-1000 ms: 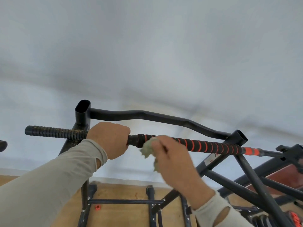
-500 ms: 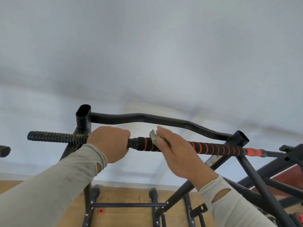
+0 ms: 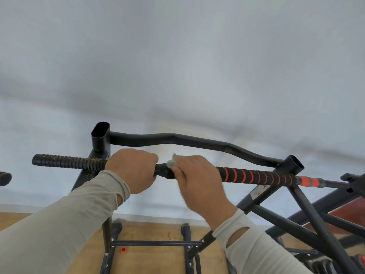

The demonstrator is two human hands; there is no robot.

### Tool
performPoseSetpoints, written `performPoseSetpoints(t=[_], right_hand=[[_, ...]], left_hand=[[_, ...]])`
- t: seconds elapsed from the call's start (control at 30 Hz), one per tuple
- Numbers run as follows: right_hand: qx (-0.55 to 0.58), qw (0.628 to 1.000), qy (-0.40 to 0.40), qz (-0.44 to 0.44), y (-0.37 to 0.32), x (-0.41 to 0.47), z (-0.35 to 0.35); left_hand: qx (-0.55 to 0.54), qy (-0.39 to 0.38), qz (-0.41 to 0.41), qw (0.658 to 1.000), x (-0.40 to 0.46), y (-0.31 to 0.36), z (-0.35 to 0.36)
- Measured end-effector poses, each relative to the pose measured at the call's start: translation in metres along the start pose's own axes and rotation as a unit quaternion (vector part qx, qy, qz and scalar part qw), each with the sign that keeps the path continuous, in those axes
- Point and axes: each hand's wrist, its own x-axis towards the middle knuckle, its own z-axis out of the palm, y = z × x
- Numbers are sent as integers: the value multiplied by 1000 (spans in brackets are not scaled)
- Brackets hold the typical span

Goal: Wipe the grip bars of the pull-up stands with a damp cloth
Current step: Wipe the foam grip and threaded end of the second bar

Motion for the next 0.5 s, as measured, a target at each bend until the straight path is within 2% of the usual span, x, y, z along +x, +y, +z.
performPoseSetpoints(t=[0.1, 0.2, 0.3, 0.37, 0.43, 0.5], right_hand=[[-20, 997, 17, -66, -12, -1, 8], [-65, 994, -1, -88, 20, -6, -11], [-132, 990, -40, -8, 68, -13, -41], [-132, 987, -69, 58, 87, -19, -58], [-117, 990, -53, 58, 82, -19, -59], [-115, 993, -9, 31, 48, -16, -41]], left_hand=[[13, 11, -3, 1000, -1, 0, -1], [5, 1, -6, 1000, -1, -2, -3], [-1, -5, -12, 1000, -1, -2, -2], [-7, -3, -14, 1000, 0, -2, 0], [-12, -8, -13, 1000, 1, -2, 1], [-13, -10, -12, 1000, 1, -2, 0]])
